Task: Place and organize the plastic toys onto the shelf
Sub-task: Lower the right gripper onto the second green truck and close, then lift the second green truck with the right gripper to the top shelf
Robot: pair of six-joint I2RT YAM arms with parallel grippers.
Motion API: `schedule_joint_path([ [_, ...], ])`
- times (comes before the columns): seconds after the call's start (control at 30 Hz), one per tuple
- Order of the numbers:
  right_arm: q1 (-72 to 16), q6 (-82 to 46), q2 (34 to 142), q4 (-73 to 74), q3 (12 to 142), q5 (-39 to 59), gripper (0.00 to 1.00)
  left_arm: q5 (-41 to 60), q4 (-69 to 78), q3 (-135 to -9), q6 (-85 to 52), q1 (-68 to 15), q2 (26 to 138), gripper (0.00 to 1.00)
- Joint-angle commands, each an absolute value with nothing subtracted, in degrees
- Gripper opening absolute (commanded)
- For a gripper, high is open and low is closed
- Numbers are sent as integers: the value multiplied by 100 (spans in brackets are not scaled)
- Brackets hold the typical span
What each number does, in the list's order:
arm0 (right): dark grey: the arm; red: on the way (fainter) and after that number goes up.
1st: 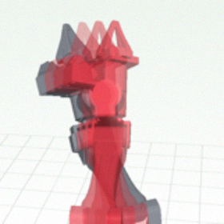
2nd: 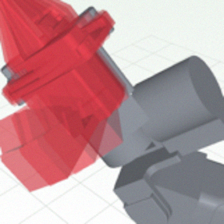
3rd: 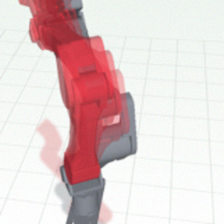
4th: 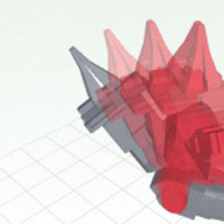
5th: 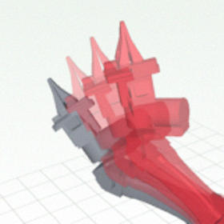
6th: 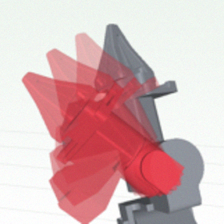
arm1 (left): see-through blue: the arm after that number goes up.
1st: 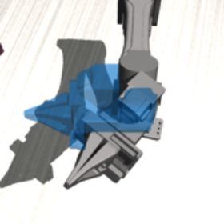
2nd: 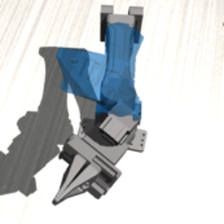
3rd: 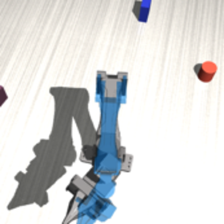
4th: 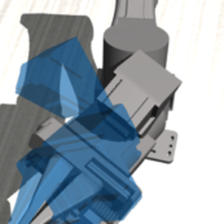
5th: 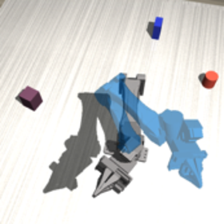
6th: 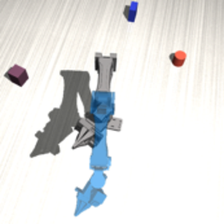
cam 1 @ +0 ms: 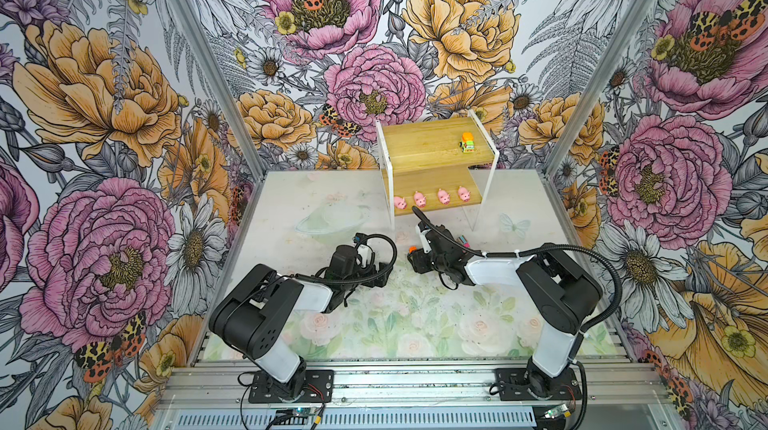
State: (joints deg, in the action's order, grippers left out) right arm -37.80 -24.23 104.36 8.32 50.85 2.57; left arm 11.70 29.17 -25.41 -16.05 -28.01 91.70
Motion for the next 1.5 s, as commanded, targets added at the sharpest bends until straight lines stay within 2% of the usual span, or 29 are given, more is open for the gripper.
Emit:
schedule_joint_path([
  [0.0,-3840,-2488,10605,1014,5267,186,56,1262,3001,-2443,-1526,-2811,9130,99],
  [0.23,-3858,-2492,10779,1041,5416,160,53,1241,3001,-2439,-1537,-2812,9150,99],
  [0.57,-3865,-2480,10674,832,5423,121,23,1205,3017,-2403,-1540,-2812,9129,99],
  [0.73,-3893,-2429,10204,311,5485,307,19,1219,3015,-2400,-1542,-2808,9131,99],
  [0.97,-4076,-2479,8897,-881,5721,507,18,1232,3015,-2410,-1543,-2804,9141,99],
  [1.13,-4139,-2281,8102,-2627,6856,353,18,1258,3015,-2436,-1535,-2789,9130,99],
  [1.23,-4175,-2238,7935,-3728,7916,-260,18,1293,3015,-2443,-1536,-2786,9131,99],
  [1.47,-4069,-1717,8218,-4654,10121,-1393,18,1341,3015,-2470,-1542,-2783,9131,99],
])
